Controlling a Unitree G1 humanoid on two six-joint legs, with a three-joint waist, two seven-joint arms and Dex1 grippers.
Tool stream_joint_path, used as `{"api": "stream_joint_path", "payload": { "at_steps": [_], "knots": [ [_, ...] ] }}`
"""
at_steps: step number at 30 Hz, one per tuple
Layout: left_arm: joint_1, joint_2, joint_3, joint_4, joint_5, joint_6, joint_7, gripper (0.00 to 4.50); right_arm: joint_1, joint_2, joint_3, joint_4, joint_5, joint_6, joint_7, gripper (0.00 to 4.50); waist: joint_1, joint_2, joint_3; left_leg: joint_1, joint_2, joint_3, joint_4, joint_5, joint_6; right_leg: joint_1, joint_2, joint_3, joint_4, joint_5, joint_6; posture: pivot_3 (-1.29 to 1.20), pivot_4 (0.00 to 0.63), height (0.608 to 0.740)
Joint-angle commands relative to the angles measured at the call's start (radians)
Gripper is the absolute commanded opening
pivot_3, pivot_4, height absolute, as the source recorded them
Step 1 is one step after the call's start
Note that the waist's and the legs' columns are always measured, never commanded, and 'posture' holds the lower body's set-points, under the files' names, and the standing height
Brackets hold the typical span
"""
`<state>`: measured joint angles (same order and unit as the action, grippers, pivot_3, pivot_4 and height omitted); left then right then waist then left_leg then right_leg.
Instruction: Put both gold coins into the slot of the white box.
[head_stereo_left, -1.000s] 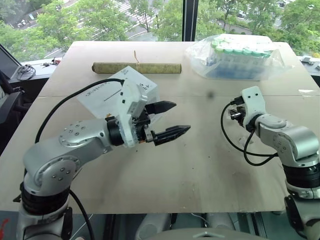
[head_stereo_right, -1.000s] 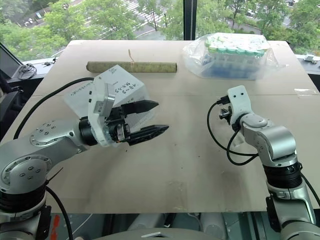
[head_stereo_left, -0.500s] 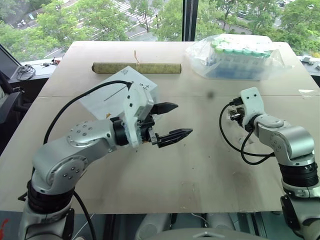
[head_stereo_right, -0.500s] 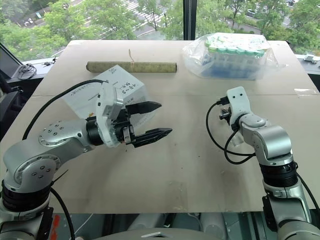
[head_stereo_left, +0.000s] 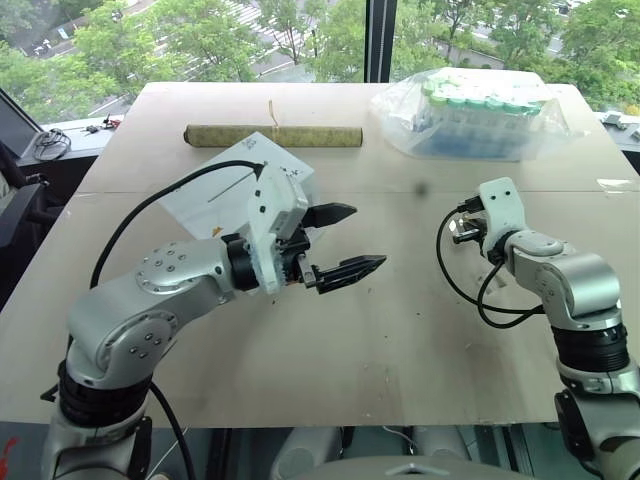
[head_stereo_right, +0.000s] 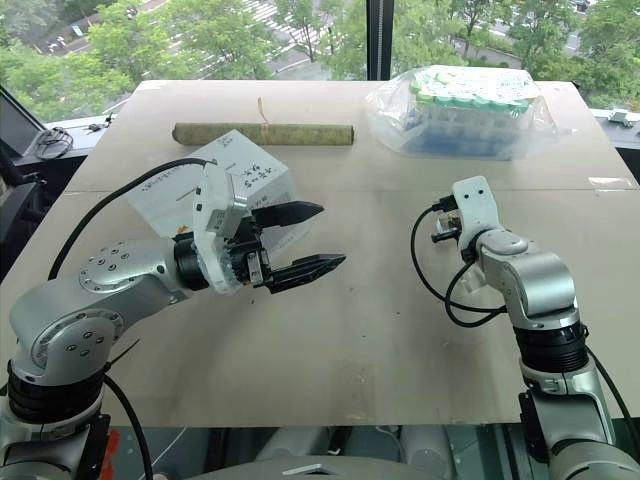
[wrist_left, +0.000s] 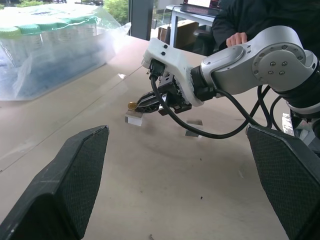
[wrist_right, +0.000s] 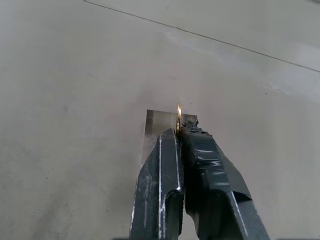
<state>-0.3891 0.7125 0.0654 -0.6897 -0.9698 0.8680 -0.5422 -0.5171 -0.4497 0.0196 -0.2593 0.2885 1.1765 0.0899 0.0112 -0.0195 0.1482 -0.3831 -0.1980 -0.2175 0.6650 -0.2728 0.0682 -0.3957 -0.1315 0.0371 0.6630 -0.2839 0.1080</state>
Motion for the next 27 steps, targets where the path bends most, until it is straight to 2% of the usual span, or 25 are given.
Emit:
{"api": "stream_joint_path", "payload": {
  "at_steps": [1, 5, 9, 15, 18, 19, 20, 27],
  "knots": [
    [-0.016, -0.004, 0.001, -0.009, -0.001, -0.011, -0.001, 4.5, -0.019, -0.003, -0.034, -0.023, -0.015, -0.009, 0.012, 0.08, 0.0, 0.0, 0.0, 0.0, 0.0, 0.0, 0.0, 0.0, 0.0, 0.0, 0.0, 0.0, 0.0, 0.0, 0.0, 0.0, 0.15, 0.74],
    [-0.016, -0.019, 0.004, 0.005, -0.017, -0.002, 0.006, 4.5, -0.013, -0.01, -0.045, -0.048, -0.017, -0.01, 0.028, 0.08, 0.0, 0.0, 0.0, 0.0, 0.0, 0.0, 0.0, 0.0, 0.0, 0.0, 0.0, 0.0, 0.0, 0.0, 0.0, 0.0, 0.15, 0.74],
    [-0.031, -0.062, 0.039, 0.058, -0.103, 0.021, 0.032, 4.5, 0.032, -0.056, -0.089, -0.164, 0.057, -0.073, 0.155, 0.08, 0.002, 0.001, 0.0, 0.0, 0.0, 0.0, 0.0, 0.0, 0.0, 0.0, 0.0, 0.0, 0.0, 0.0, 0.0, 0.0, 0.15, 0.74],
    [-0.101, -0.064, 0.057, 0.135, -0.204, 0.052, -0.001, 4.5, 0.071, -0.161, -0.249, -0.404, 0.4, -0.05, 0.476, 0.08, 0.001, 0.001, 0.001, -0.001, 0.0, -0.001, 0.0, 0.0, 0.0, 0.0, 0.0, 0.0, -0.001, 0.0, 0.0, 0.0, 0.15, 0.74],
    [-0.134, -0.061, 0.054, 0.164, -0.244, 0.064, -0.035, 3.76, 0.036, -0.22, -0.292, -0.448, 0.543, -0.012, 0.548, 0.0, 0.001, 0.001, 0.0, -0.001, 0.0, -0.001, 0.0, 0.0, 0.0, 0.0, 0.0, 0.0, -0.001, 0.0, 0.0, 0.0, 0.15, 0.74],
    [-0.145, -0.059, 0.05, 0.173, -0.245, 0.065, -0.052, 3.24, 0.014, -0.232, -0.298, -0.454, 0.589, -0.001, 0.559, 0.0, 0.001, 0.0, 0.0, -0.001, 0.0, -0.001, 0.0, 0.0, 0.0, 0.0, 0.0, 0.0, -0.001, 0.0, 0.0, 0.0, 0.15, 0.74],
    [-0.155, -0.058, 0.046, 0.181, -0.246, 0.066, -0.067, 2.96, -0.004, -0.243, -0.301, -0.458, 0.625, 0.005, 0.566, 0.0, 0.001, 0.0, 0.0, -0.001, 0.0, -0.001, 0.0, 0.0, 0.0, 0.0, 0.0, 0.0, -0.001, 0.0, 0.0, 0.0, 0.15, 0.74],
    [-0.23, -0.046, 0.004, 0.248, -0.192, 0.057, -0.194, 2.96, -0.086, -0.283, -0.28, -0.46, 0.782, -0.003, 0.547, 0.0, 0.003, 0.0, 0.0, -0.001, 0.001, -0.001, 0.0, 0.0, 0.0, 0.0, -0.001, 0.0, -0.002, 0.0, 0.0, 0.0, 0.15, 0.74]
  ]
}}
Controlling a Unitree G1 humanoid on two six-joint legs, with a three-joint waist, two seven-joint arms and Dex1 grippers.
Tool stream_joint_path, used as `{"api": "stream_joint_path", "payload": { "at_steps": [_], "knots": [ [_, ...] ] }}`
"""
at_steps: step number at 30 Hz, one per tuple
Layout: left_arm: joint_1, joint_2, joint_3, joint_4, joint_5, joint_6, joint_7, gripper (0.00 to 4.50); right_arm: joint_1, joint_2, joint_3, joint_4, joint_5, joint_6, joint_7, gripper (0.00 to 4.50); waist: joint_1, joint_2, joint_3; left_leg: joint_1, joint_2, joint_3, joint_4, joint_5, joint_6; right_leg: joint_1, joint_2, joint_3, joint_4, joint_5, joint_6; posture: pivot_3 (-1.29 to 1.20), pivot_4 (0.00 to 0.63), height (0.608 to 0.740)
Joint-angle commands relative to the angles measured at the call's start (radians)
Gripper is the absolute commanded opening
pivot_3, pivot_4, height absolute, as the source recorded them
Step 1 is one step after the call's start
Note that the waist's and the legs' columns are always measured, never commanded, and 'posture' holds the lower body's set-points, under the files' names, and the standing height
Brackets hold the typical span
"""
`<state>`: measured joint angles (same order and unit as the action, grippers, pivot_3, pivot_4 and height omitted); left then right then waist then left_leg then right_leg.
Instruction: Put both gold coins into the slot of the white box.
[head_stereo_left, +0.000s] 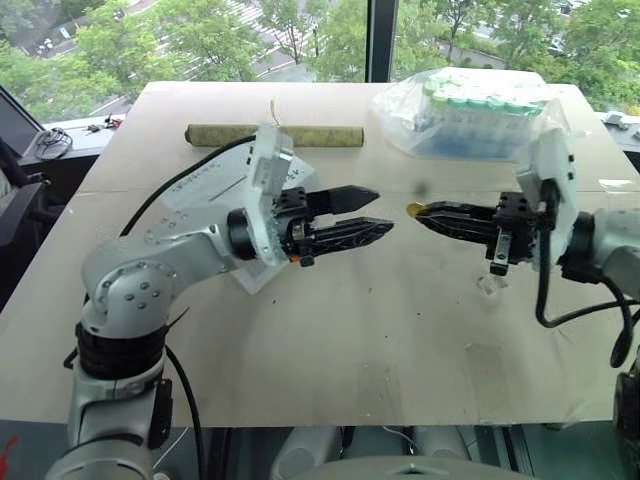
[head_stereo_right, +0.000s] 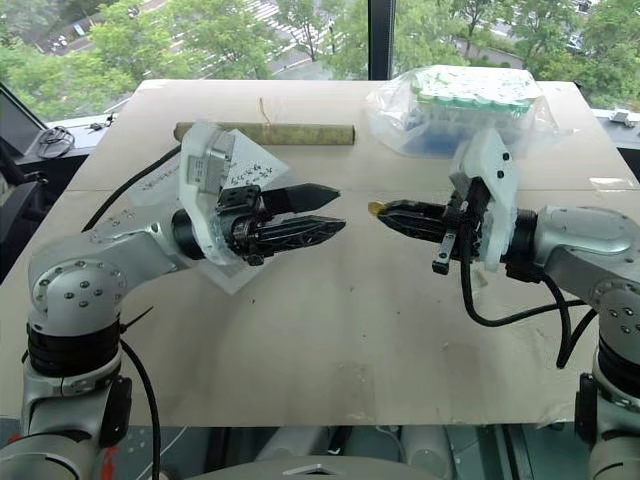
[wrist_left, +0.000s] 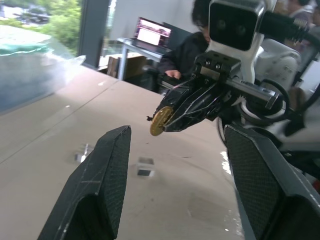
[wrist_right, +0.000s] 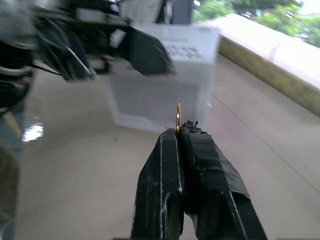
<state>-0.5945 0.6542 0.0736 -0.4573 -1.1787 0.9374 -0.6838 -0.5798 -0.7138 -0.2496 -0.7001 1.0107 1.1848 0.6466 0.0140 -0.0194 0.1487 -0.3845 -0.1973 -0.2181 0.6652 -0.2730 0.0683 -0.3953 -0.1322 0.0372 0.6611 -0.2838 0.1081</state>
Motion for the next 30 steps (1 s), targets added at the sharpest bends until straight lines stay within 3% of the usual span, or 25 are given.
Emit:
{"api": "stream_joint_path", "payload": {
  "at_steps": [1, 5, 10, 30],
  "knots": [
    [-0.032, 0.015, -0.012, 0.023, 0.026, -0.014, -0.072, 2.96, -0.028, -0.024, -0.005, -0.02, 0.072, -0.018, -0.009, 0.0, 0.0, 0.0, 0.0, 0.0, 0.0, 0.0, 0.0, 0.0, 0.0, 0.0, 0.0, 0.0, 0.0, 0.0, 0.0, 0.0, 0.15, 0.74],
    [-0.048, 0.021, -0.026, 0.044, 0.054, -0.018, -0.139, 2.96, -0.037, -0.045, 0.006, -0.019, 0.12, -0.037, -0.017, 0.0, 0.0, 0.0, 0.0, -0.001, 0.0, 0.0, 0.0, 0.0, 0.0, -0.001, 0.0, 0.0, 0.0, 0.0, 0.0, 0.0, 0.15, 0.74],
    [-0.059, 0.034, -0.042, 0.046, 0.09, -0.026, -0.205, 0.85, -0.043, -0.068, 0.022, -0.017, 0.158, -0.06, -0.03, 0.0, -0.002, 0.0, 0.0, -0.001, 0.0, 0.0, 0.0, 0.0, 0.0, -0.001, 0.0, 0.0, 0.0, 0.0, 0.0, 0.0, 0.15, 0.74],
    [-0.103, 0.007, -0.059, 0.062, 0.127, -0.01, -0.26, 0.85, -0.023, -0.105, 0.082, -0.034, 0.193, -0.146, -0.062, 0.0, 0.0, 0.0, 0.0, -0.001, 0.0, -0.001, 0.0, 0.0, 0.0, 0.0, 0.0, -0.003, 0.0, 0.0, 0.0, 0.0, 0.15, 0.74]
  ]
}}
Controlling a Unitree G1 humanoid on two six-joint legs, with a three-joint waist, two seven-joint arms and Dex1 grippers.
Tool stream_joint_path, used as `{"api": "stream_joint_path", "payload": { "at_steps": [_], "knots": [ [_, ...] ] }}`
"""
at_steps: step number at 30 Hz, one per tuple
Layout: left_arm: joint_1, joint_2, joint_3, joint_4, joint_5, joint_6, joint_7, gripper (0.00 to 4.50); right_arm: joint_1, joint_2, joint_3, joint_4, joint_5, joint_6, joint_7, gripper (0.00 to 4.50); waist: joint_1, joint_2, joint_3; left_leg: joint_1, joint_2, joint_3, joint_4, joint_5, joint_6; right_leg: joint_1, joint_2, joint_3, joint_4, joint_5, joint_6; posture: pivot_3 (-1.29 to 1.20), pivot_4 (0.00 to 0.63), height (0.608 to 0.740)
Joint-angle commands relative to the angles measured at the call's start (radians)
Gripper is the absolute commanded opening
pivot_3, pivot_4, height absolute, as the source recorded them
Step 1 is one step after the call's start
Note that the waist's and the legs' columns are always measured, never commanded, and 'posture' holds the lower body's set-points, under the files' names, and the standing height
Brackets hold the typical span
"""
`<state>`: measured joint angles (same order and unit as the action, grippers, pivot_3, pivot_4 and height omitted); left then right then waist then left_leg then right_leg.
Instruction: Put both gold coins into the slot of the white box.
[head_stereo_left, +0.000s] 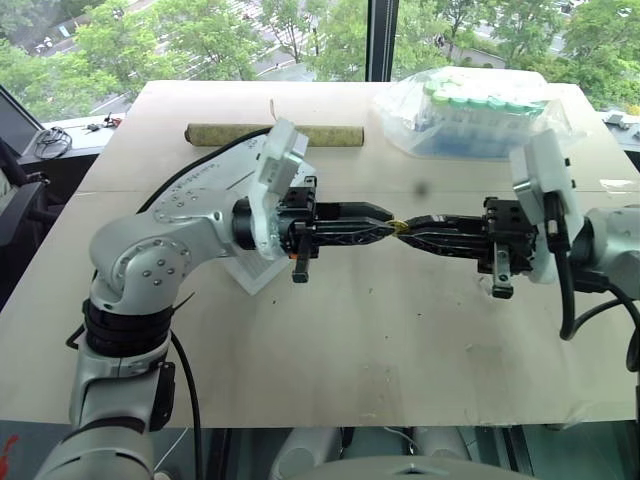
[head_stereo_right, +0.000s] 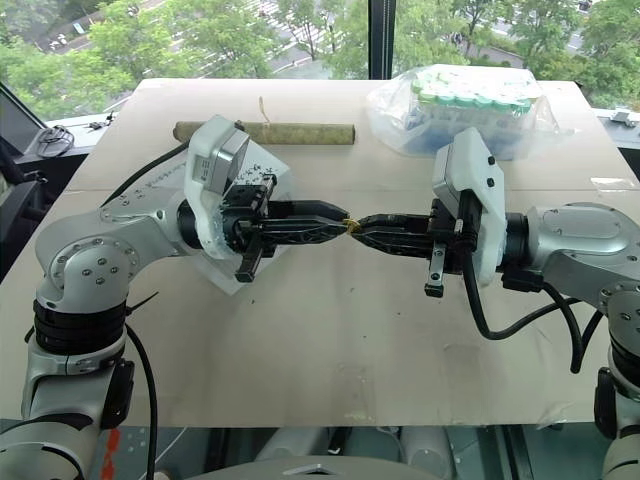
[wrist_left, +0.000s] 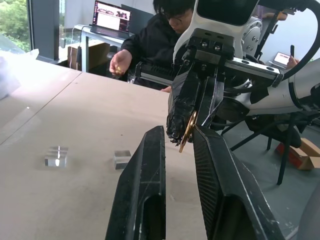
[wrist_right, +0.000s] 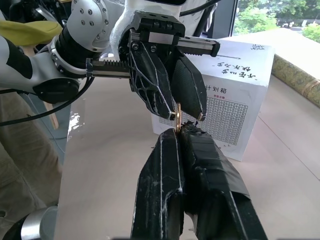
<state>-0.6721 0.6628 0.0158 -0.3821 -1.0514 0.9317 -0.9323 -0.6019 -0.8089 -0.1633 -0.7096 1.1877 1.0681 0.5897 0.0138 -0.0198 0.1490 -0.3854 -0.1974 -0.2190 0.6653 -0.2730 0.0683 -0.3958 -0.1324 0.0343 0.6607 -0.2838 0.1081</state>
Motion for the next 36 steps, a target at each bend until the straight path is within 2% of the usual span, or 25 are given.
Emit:
{"api": "stream_joint_path", "payload": {
  "at_steps": [1, 4, 5, 15, 16, 17, 23, 24, 26, 29, 33, 36],
  "knots": [
    [-0.026, -0.002, -0.003, -0.014, -0.001, -0.004, -0.015, 0.85, -0.001, -0.011, -0.002, -0.025, 0.018, -0.032, -0.007, 0.0, 0.0, 0.0, 0.0, 0.0, 0.0, 0.0, 0.0, 0.0, 0.0, 0.0, 0.0, 0.0, 0.0, 0.0, 0.0, 0.0, 0.15, 0.74],
    [-0.025, -0.002, -0.006, -0.016, -0.01, 0.003, -0.025, 0.11, 0.0, -0.012, 0.006, -0.027, 0.023, -0.039, -0.012, 0.0, -0.001, 0.0, 0.0, 0.0, 0.0, 0.0, 0.0, 0.0, 0.0, 0.0, 0.0, 0.0, 0.0, 0.0, 0.0, 0.0, 0.15, 0.74],
    [-0.024, -0.001, -0.006, -0.016, -0.011, 0.004, -0.028, 0.03, 0.0, -0.012, 0.008, -0.028, 0.025, -0.041, -0.014, 0.0, -0.001, 0.0, 0.0, 0.0, 0.0, 0.0, 0.0, 0.0, 0.0, 0.0, 0.0, 0.0, 0.0, 0.0, 0.0, 0.0, 0.15, 0.74],
    [-0.02, -0.008, 0.019, 0.008, -0.009, -0.002, -0.024, 0.03, 0.008, -0.005, 0.014, -0.012, 0.01, -0.074, -0.012, 0.0, 0.0, 0.0, 0.0, 0.0, 0.0, 0.0, 0.0, 0.0, 0.0, 0.0, 0.0, 0.0, 0.0, 0.0, 0.0, 0.0, 0.15, 0.74],
    [-0.021, -0.01, 0.035, 0.016, -0.02, 0.003, -0.013, 0.0, 0.014, -0.006, 0.007, -0.005, 0.007, -0.079, -0.008, 0.62, 0.0, 0.0, 0.0, 0.0, 0.0, 0.0, 0.0, 0.0, 0.0, 0.0, 0.0, 0.0, 0.0, 0.0, 0.0, 0.0, 0.15, 0.74],
    [-0.02, -0.01, 0.054, 0.023, -0.036, 0.011, 0.003, 0.0, 0.022, -0.011, -0.002, -0.003, 0.003, -0.084, -0.006, 0.84, 0.0, 0.0, 0.0, 0.0, 0.0, 0.0, 0.0, 0.0, 0.0, 0.0, 0.0, 0.0, 0.0, 0.0, 0.0, 0.0, 0.15, 0.74],
    [-0.027, 0.022, 0.188, 0.039, -0.137, 0.068, 0.144, 0.0, 0.08, -0.074, -0.075, -0.026, -0.062, -0.142, -0.004, 3.69, 0.0, 0.0, 0.0, 0.0, 0.0, -0.001, 0.0, 0.0, 0.0, 0.0, 0.0, -0.001, 0.0, 0.0, 0.0, 0.0, 0.15, 0.74],
    [-0.035, 0.036, 0.215, 0.044, -0.152, 0.077, 0.177, 0.0, 0.093, -0.084, -0.087, -0.037, -0.09, -0.168, 0.006, 4.04, 0.0, 0.0, 0.0, 0.0, 0.0, -0.001, 0.0, 0.0, 0.0, 0.0, 0.0, -0.001, 0.0, 0.0, 0.0, 0.0, 0.15, 0.74],
    [-0.05, 0.083, 0.262, 0.053, -0.157, 0.092, 0.218, 0.0, 0.108, -0.091, -0.107, -0.047, -0.115, -0.204, 0.013, 4.04, 0.0, 0.0, 0.0, 0.0, 0.0, -0.001, 0.0, 0.0, 0.0, 0.0, 0.0, -0.002, 0.0, 0.0, 0.0, 0.0, 0.15, 0.74],
    [-0.084, 0.194, 0.312, 0.095, -0.096, 0.089, 0.246, 0.0, 0.11, -0.097, -0.111, -0.058, -0.139, -0.238, 0.013, 4.04, -0.003, 0.0, 0.0, 0.0, 0.0, -0.001, 0.0, 0.0, 0.0, 0.0, 0.0, -0.001, 0.001, 0.0, 0.0, 0.0, 0.15, 0.74],
    [-0.097, 0.369, 0.278, 0.199, 0.108, 0.012, 0.193, 0.0, 0.094, -0.084, -0.082, -0.054, -0.17, -0.26, -0.007, 4.04, 0.0, -0.001, 0.001, 0.001, 0.0, 0.0, -0.001, 0.0, 0.0, 0.0, 0.0, 0.0, 0.0, 0.0, 0.0, 0.0, 0.15, 0.74],
    [-0.099, 0.453, 0.232, 0.271, 0.209, -0.011, 0.153, 0.0, 0.088, -0.067, -0.064, -0.045, -0.186, -0.278, -0.009, 4.04, 0.0, -0.001, 0.001, 0.001, 0.0, 0.0, -0.001, 0.0, 0.0, 0.0, 0.0, 0.0, 0.0, 0.0, 0.0, 0.0, 0.15, 0.74]
  ]
}}
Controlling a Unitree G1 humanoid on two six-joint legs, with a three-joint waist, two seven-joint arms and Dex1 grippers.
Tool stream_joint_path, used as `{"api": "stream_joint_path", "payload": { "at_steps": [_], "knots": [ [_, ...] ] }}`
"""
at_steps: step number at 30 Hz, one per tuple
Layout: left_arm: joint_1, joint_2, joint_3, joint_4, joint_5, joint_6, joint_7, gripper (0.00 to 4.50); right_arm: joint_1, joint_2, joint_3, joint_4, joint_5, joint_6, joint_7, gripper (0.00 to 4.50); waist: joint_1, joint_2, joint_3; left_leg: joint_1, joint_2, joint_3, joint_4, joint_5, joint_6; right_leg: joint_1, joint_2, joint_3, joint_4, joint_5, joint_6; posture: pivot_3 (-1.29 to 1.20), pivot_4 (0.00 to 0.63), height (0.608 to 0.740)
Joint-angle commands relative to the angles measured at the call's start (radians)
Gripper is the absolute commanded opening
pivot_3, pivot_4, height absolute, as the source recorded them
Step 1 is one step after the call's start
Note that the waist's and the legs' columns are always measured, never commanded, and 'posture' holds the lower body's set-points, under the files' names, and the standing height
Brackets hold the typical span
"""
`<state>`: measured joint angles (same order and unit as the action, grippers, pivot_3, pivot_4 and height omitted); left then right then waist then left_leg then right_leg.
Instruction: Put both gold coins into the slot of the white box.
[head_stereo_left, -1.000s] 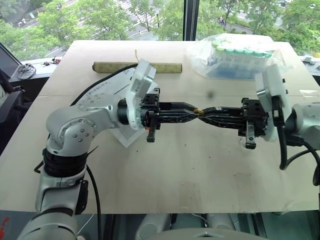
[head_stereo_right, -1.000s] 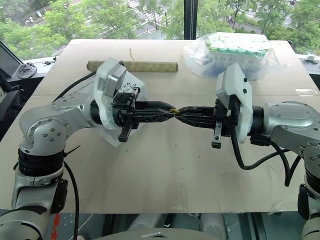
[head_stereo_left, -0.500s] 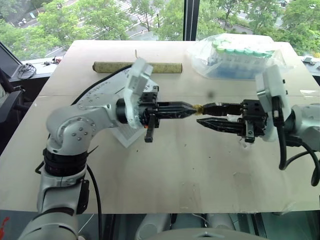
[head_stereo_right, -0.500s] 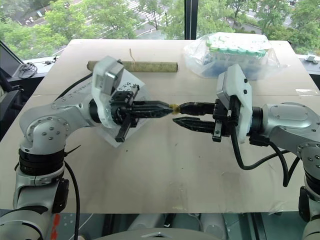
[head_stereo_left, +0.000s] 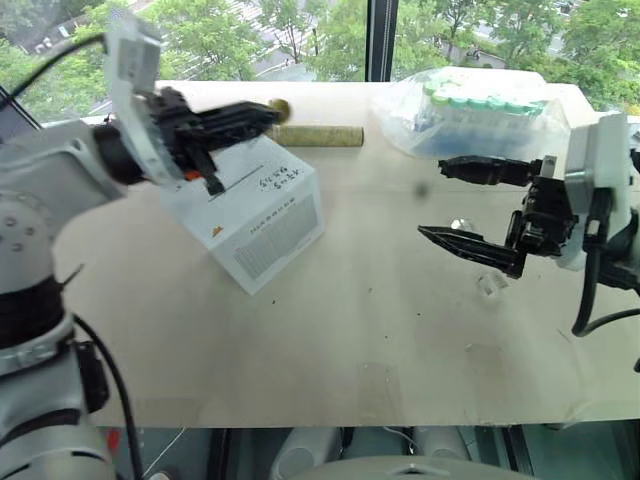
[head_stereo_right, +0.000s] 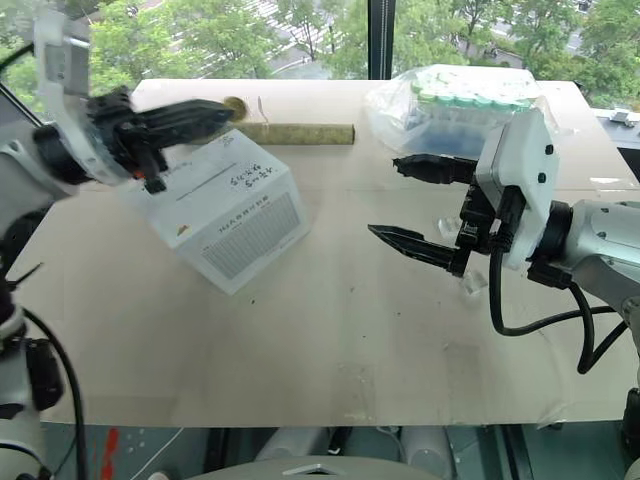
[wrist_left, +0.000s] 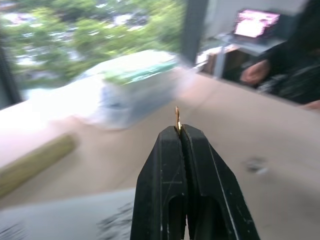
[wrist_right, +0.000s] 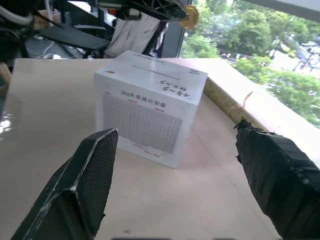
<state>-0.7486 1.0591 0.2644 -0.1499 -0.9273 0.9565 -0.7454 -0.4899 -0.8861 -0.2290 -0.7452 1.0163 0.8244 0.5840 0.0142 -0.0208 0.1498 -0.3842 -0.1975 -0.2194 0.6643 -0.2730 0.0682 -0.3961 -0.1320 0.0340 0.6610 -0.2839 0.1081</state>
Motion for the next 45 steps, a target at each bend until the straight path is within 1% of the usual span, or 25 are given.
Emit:
{"api": "stream_joint_path", "payload": {
  "at_steps": [1, 3, 7, 10, 15, 28, 34, 45],
  "knots": [
    [-0.017, 0.08, -0.032, 0.065, 0.109, -0.043, -0.063, 0.0, -0.024, 0.011, 0.007, -0.007, -0.019, -0.039, -0.001, 4.04, 0.0, 0.0, 0.0, 0.0, 0.0, 0.0, 0.0, 0.0, 0.0, 0.0, 0.0, 0.0, 0.0, 0.0, 0.0, 0.0, 0.15, 0.74],
    [-0.003, 0.119, -0.064, 0.118, 0.166, -0.083, -0.134, 0.0, -0.028, 0.014, 0.019, -0.002, -0.027, -0.045, 0.002, 4.04, 0.001, 0.0, 0.0, 0.0, 0.0, 0.0, 0.0, 0.0, 0.0, 0.0, 0.0, 0.0, 0.0, 0.0, 0.0, 0.0, 0.15, 0.74],
    [-0.008, 0.152, -0.122, 0.215, 0.255, -0.147, -0.255, 0.0, -0.04, 0.016, 0.044, 0.004, -0.045, -0.054, 0.008, 4.04, -0.001, 0.0, 0.0, 0.0, 0.0, -0.001, -0.001, 0.0, 0.0, -0.001, 0.0, -0.001, 0.0, 0.0, 0.0, 0.0, 0.15, 0.74],
    [-0.023, 0.151, -0.148, 0.243, 0.275, -0.137, -0.32, 0.0, -0.051, 0.02, 0.056, 0.008, -0.045, -0.051, 0.001, 4.04, -0.001, 0.0, 0.0, -0.001, 0.0, -0.001, -0.001, 0.0, 0.0, -0.002, 0.0, -0.001, 0.0, 0.0, 0.0, 0.0, 0.15, 0.74],
    [-0.019, 0.147, -0.172, 0.223, 0.287, -0.094, -0.374, 0.0, -0.062, 0.024, 0.063, 0.005, -0.038, -0.037, -0.007, 4.04, -0.002, 0.0, 0.001, -0.001, 0.0, -0.001, -0.001, 0.0, 0.0, -0.002, 0.0, -0.002, 0.0, 0.0, 0.0, 0.0, 0.15, 0.74],
    [0.01, 0.106, -0.164, 0.118, 0.291, 0.017, -0.344, 0.0, -0.096, 0.047, 0.083, -0.002, -0.051, -0.062, 0.006, 4.04, -0.004, 0.0, 0.001, -0.002, 0.0, -0.002, -0.001, 0.0, 0.0, -0.002, 0.0, -0.002, 0.0, 0.0, 0.0, 0.0, 0.15, 0.74],
    [0.037, 0.107, -0.177, 0.111, 0.34, -0.01, -0.316, 0.0, -0.106, 0.049, 0.096, 0.005, -0.068, -0.07, 0.018, 4.04, -0.003, 0.0, 0.0, -0.002, 0.0, -0.002, -0.001, 0.0, 0.0, -0.002, 0.0, -0.002, 0.0, 0.0, 0.0, 0.0, 0.15, 0.74],
    [0.045, 0.113, -0.176, 0.111, 0.366, -0.013, -0.307, 0.0, -0.107, 0.05, 0.1, 0.008, -0.085, -0.071, 0.031, 4.04, -0.004, 0.0, 0.0, -0.001, 0.0, -0.001, -0.001, 0.0, 0.0, -0.002, 0.0, -0.002, 0.001, 0.0, 0.0, 0.0, 0.15, 0.74]
  ]
}}
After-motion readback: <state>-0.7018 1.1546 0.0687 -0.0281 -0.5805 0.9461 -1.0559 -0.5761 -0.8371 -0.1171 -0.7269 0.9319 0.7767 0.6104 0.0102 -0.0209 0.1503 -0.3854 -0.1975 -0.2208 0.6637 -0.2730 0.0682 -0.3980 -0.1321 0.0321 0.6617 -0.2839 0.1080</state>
